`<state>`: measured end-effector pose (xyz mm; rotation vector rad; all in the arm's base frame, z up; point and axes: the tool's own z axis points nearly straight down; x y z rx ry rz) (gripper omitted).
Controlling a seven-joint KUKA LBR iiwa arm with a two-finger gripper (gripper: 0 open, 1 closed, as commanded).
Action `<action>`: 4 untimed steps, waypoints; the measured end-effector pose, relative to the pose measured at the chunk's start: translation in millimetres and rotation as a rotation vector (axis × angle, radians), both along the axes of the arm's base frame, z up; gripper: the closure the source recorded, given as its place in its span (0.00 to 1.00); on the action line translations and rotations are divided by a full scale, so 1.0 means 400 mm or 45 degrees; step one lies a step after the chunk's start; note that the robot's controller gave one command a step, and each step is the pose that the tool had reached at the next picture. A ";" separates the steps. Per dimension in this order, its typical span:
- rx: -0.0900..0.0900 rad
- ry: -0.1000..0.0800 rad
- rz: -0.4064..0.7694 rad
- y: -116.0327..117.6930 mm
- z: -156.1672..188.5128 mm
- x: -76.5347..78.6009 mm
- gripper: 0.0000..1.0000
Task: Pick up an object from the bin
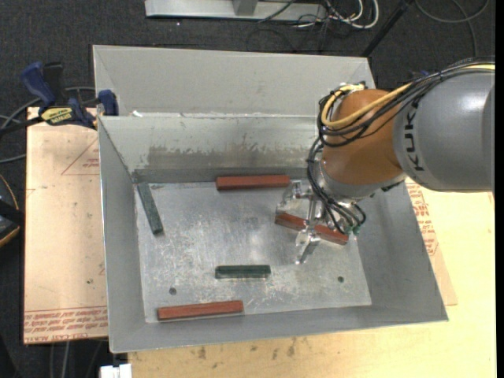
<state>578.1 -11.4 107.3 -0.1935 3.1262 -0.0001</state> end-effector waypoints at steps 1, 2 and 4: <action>0.006 -0.049 -0.087 -0.071 -0.058 0.013 1.00; 0.002 0.002 -0.084 -0.074 -0.063 -0.008 0.00; -0.001 -0.037 -0.120 -0.054 -0.063 -0.068 0.00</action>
Offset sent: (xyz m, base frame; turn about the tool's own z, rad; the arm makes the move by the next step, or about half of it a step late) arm 0.0000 0.0000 0.0000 0.0000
